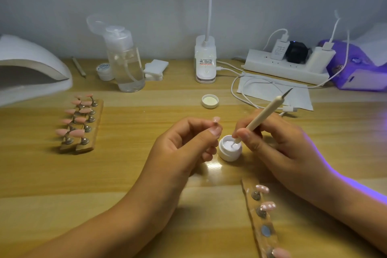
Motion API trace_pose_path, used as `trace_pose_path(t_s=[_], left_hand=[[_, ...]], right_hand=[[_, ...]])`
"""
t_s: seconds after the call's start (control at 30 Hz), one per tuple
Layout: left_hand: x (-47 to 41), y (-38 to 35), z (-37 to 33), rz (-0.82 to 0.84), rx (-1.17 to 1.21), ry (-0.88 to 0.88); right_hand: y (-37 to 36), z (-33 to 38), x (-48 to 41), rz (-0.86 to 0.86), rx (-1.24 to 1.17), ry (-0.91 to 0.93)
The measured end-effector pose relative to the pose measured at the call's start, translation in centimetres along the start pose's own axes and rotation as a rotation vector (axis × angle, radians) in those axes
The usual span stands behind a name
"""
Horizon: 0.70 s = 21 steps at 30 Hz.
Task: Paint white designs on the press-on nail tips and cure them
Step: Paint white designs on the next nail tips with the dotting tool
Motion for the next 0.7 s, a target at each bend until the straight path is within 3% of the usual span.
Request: trace_pose_path(t_s=[0.23,0.53,0.7], left_hand=[[0.0,0.0,0.0,0.013,-0.008,-0.013],[0.0,0.0,0.1,-0.003,-0.027,-0.015],[0.0,-0.2,-0.1,0.02,-0.032,-0.014]], right_hand=[[-0.1,0.0,-0.1,0.019,0.006,0.008],[1.4,-0.4,0.2,-0.273,-0.485,-0.077],[1.7,-1.0,0.3,-0.277,-0.582,-0.153]])
Point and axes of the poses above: each hand's wrist, its own x-axis away from the middle knuckle, its own y-axis out of the back of the hand, z = x × y, the point moved 4 cm from there along -x, towards the middle knuckle, and after that the axes turned 11 degrees about z, right-handed, at the moved point
